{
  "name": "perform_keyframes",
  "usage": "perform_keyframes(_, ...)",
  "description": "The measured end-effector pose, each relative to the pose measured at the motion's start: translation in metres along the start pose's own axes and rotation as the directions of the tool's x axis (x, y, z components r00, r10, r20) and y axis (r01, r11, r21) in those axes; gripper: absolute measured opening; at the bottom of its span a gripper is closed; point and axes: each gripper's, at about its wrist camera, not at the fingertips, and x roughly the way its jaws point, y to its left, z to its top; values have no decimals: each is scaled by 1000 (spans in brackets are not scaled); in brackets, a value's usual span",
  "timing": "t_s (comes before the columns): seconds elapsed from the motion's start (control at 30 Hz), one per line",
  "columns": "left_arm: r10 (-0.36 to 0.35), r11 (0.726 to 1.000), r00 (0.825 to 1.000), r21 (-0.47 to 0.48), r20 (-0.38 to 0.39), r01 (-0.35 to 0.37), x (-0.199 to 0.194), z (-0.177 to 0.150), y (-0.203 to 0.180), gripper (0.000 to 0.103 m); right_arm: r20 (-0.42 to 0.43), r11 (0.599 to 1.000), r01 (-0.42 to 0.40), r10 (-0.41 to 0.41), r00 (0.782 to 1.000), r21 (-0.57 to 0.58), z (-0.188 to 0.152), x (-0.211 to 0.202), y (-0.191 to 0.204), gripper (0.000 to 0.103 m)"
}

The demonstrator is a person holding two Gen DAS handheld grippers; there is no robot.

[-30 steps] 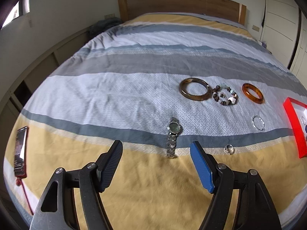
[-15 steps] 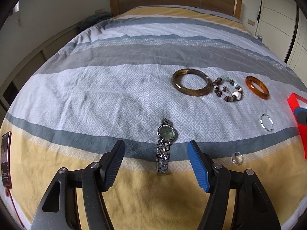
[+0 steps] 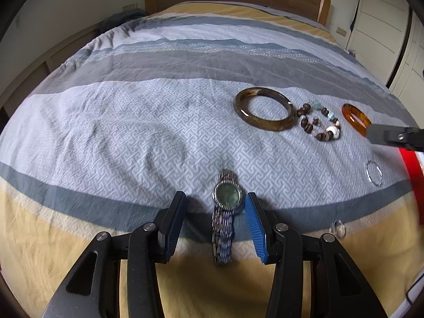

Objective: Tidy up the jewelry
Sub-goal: 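Grasp the silver wristwatch with the left tool while the right tool grasps the beaded bracelet, then carry the wristwatch with the left tool while the right tool carries the bracelet to the box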

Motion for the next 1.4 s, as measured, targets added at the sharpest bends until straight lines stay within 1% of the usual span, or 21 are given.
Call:
perform_keyframes(0.1, -18, 1000, 1000, -4, 2, 18, 6, 4, 0, 45, -9, 1000, -3, 4, 1000, 17, 4, 12, -2, 48)
perform_keyframes(0.17, -18, 1000, 1000, 0, 3, 18, 8, 3, -1, 45, -15, 999, -9, 9, 1000, 33, 7, 19, -3, 48)
perform_keyframes(0.23, -16, 1000, 1000, 12, 6, 16, 10, 2, -3, 42, -19, 999, -6, 7, 1000, 41, 10, 26, -5, 48)
perform_keyframes(0.43, -28, 999, 1000, 28, 12, 28, 12, 3, -7, 25, -22, 996, 2, 0, 1000, 90, 16, 42, -15, 48)
perform_keyframes(0.57, -34, 999, 999, 28, 20, 33, 12, 2, -6, 24, -20, 992, 13, -11, 1000, 126, 20, 53, -22, 46)
perform_keyframes(0.63, -36, 999, 999, 27, 22, 36, 12, 1, -6, 24, -20, 989, 21, -18, 1000, 146, 21, 57, -26, 40)
perform_keyframes(0.67, -36, 999, 999, 28, 24, 35, 12, 1, -6, 23, -20, 987, 24, -21, 1000, 156, 22, 59, -28, 39)
perform_keyframes(0.73, -35, 999, 999, 32, 29, 34, 11, 0, -8, 23, -23, 984, 42, -39, 999, 173, 22, 65, -31, 28)
perform_keyframes(0.77, -36, 999, 999, 33, 31, 35, 10, 0, -8, 23, -23, 983, 51, -48, 999, 177, 22, 68, -33, 26)
perform_keyframes(0.83, -38, 999, 999, 31, 33, 37, 8, -1, -9, 23, -23, 985, 70, -67, 997, 157, 23, 69, -32, 12)
perform_keyframes(0.93, -44, 999, 999, 24, 32, 43, 4, -1, -9, 23, -19, 989, 73, -71, 997, 132, 24, 65, -31, 11)
perform_keyframes(1.1, -47, 999, 998, 12, 28, 47, -7, -2, -11, 23, 7, 994, 68, -69, 998, 84, 22, 47, -21, 10)
perform_keyframes(1.27, -39, 999, 998, -10, 42, 40, -26, -4, -10, 23, 43, 997, 43, -45, 998, 57, 21, 20, -7, 10)
perform_keyframes(1.4, -23, 1000, 998, -15, 58, 24, -49, -6, -11, 23, 69, 999, 24, -27, 997, 47, 18, -7, 4, 10)
